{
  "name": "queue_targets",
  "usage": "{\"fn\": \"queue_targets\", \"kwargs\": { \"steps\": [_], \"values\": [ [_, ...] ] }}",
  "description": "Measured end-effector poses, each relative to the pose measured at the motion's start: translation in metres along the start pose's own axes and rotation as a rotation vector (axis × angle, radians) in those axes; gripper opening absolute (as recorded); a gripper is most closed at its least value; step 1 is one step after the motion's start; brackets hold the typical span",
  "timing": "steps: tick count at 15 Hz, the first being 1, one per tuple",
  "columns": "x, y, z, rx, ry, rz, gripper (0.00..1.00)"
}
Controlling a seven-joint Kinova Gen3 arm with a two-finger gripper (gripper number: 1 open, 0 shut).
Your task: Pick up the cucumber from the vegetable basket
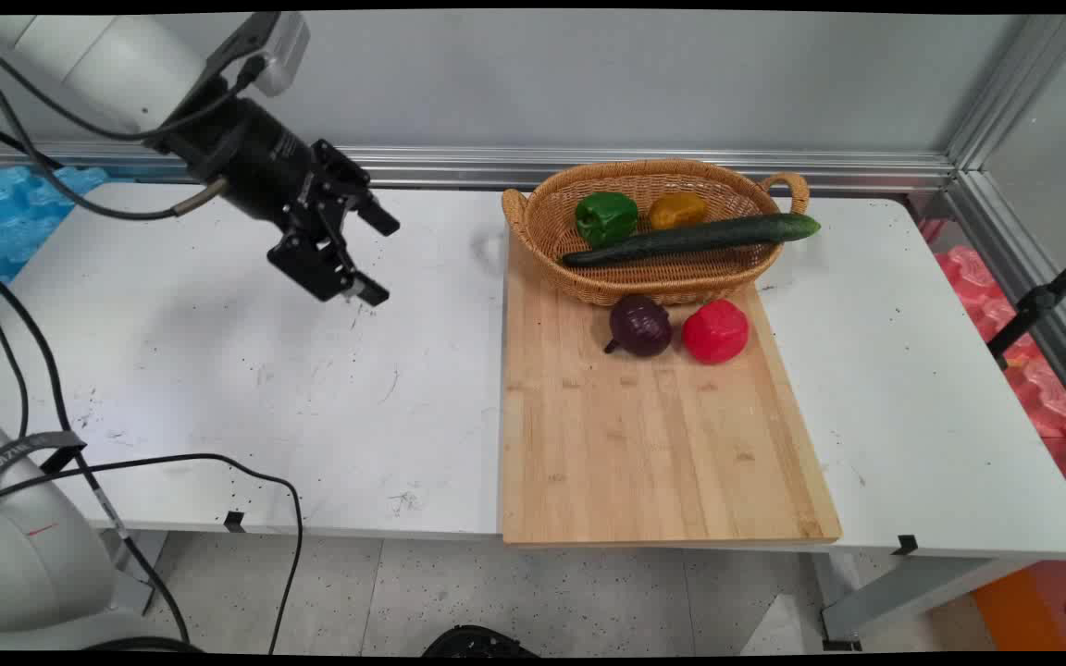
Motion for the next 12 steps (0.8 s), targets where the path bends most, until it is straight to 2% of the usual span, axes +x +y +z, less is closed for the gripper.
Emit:
{"fn": "queue_targets", "kwargs": {
  "steps": [5,12],
  "values": [
    [0.016,-0.011,0.009,0.023,0.026,-0.004,1.00],
    [0.065,-0.049,0.054,0.080,0.055,-0.019,1.00]
  ]
}}
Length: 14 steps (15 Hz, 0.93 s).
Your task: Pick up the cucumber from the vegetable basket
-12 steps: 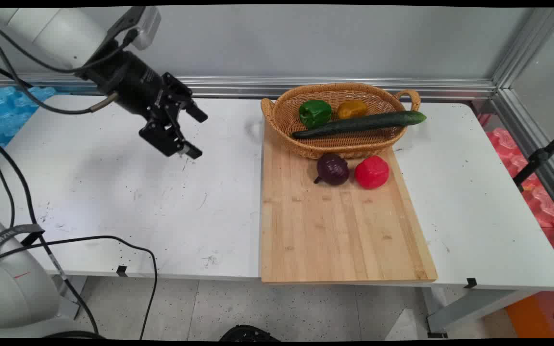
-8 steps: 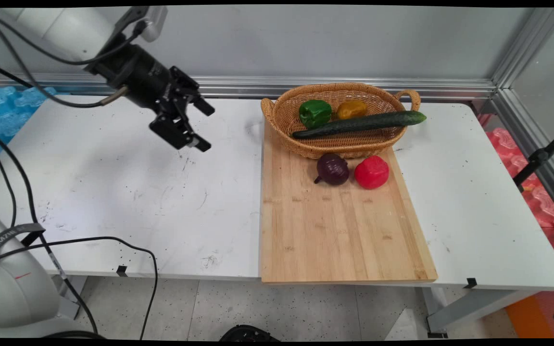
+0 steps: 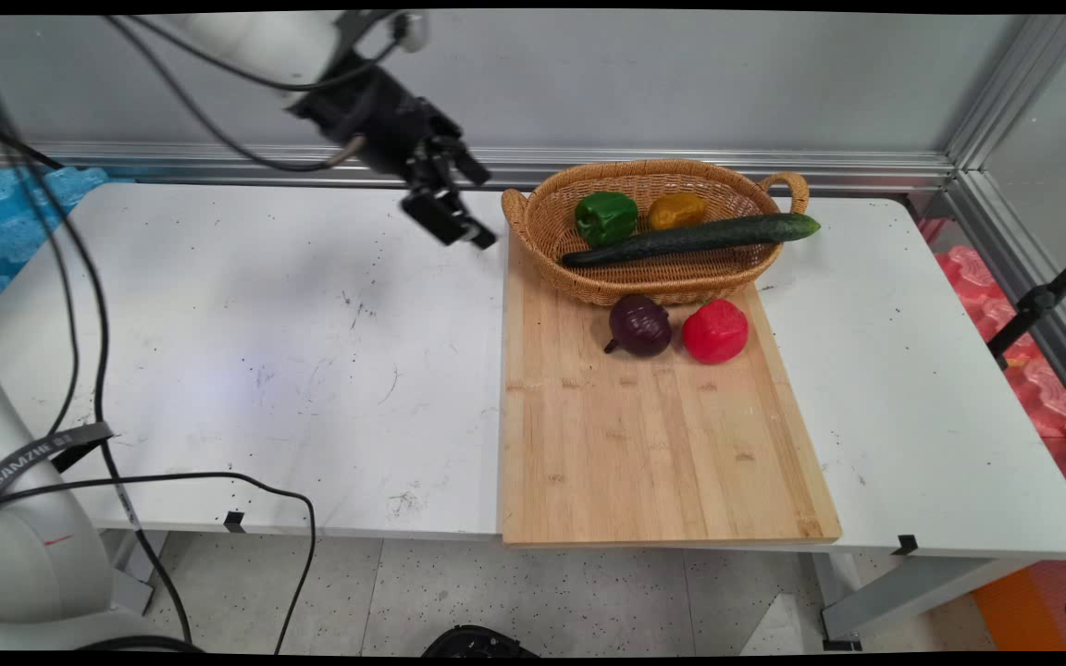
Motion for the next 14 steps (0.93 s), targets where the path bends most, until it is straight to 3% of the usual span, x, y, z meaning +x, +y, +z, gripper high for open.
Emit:
{"fn": "queue_targets", "kwargs": {
  "steps": [7,14],
  "values": [
    [0.043,-0.037,0.061,0.042,0.018,0.023,1.00],
    [0.080,-0.067,0.127,0.048,0.032,0.073,1.00]
  ]
}}
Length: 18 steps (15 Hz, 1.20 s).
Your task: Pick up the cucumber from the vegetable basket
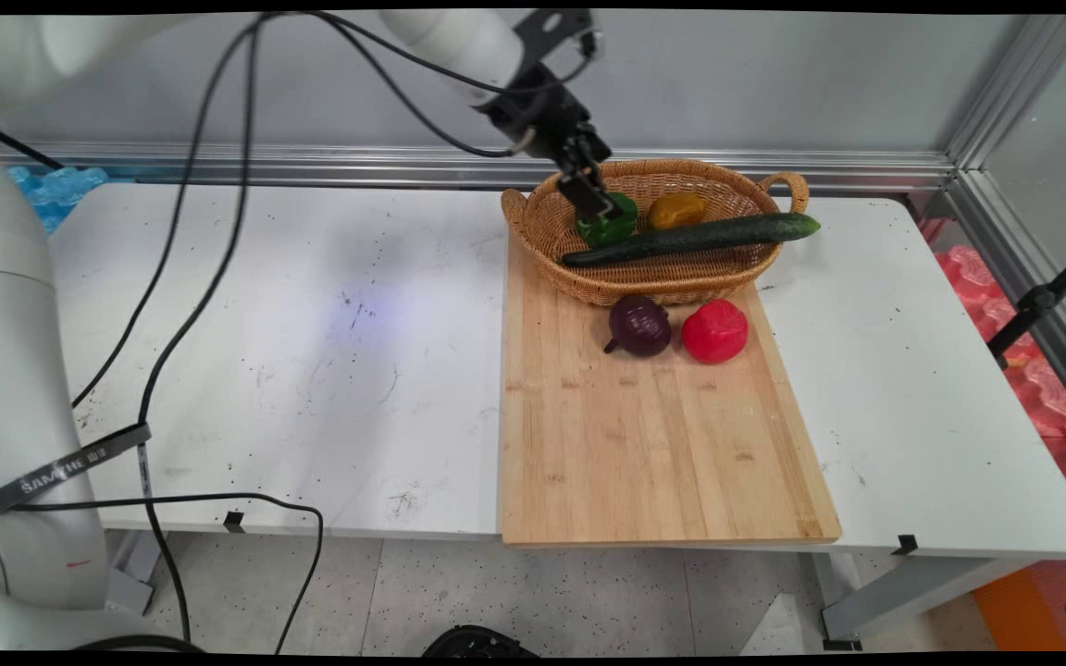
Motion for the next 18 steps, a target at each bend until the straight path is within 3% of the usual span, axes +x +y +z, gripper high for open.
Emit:
{"fn": "queue_targets", "kwargs": {
  "steps": [11,18],
  "values": [
    [0.039,-0.023,0.105,-0.041,-0.001,0.052,1.00],
    [0.052,-0.033,0.162,-0.080,-0.035,0.074,1.00]
  ]
}}
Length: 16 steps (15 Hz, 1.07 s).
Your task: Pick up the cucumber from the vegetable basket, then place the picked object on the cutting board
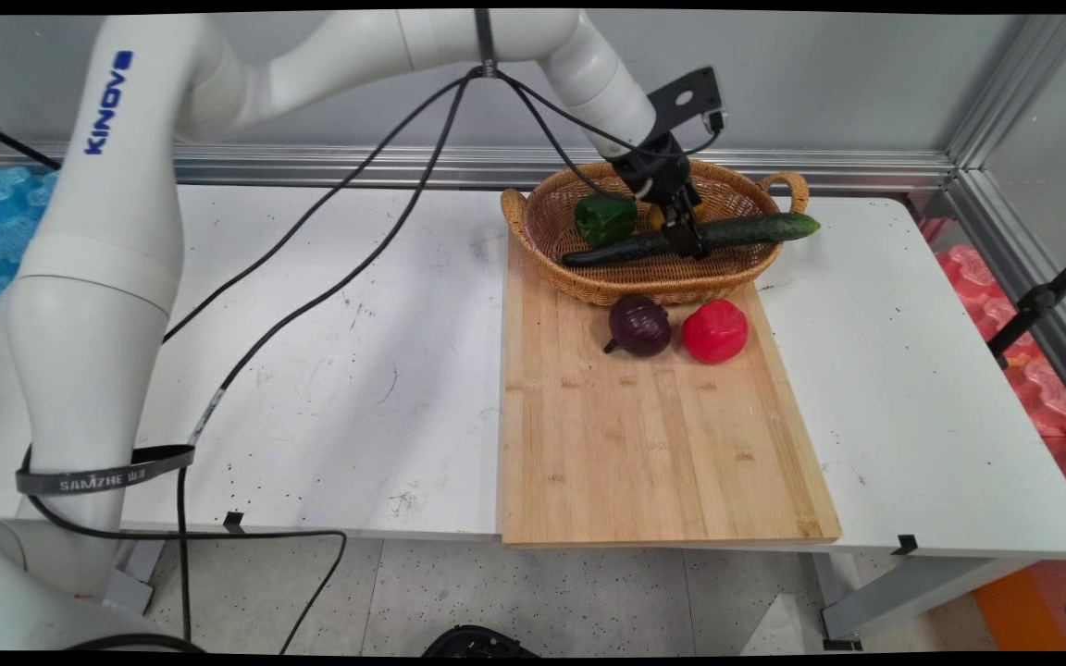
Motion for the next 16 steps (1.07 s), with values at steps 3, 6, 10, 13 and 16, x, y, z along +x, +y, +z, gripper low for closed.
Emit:
{"fn": "queue_targets", "kwargs": {
  "steps": [3,6,10,13,16],
  "values": [
    [0.003,-0.004,0.013,-0.020,-0.014,0.020,1.00],
    [0.004,-0.007,0.018,-0.030,-0.022,0.030,0.00],
    [0.007,-0.009,0.018,-0.057,-0.032,0.057,0.00],
    [0.015,-0.011,0.010,-0.069,-0.025,0.071,0.00],
    [0.027,-0.012,-0.010,-0.065,-0.008,0.078,0.00]
  ]
}}
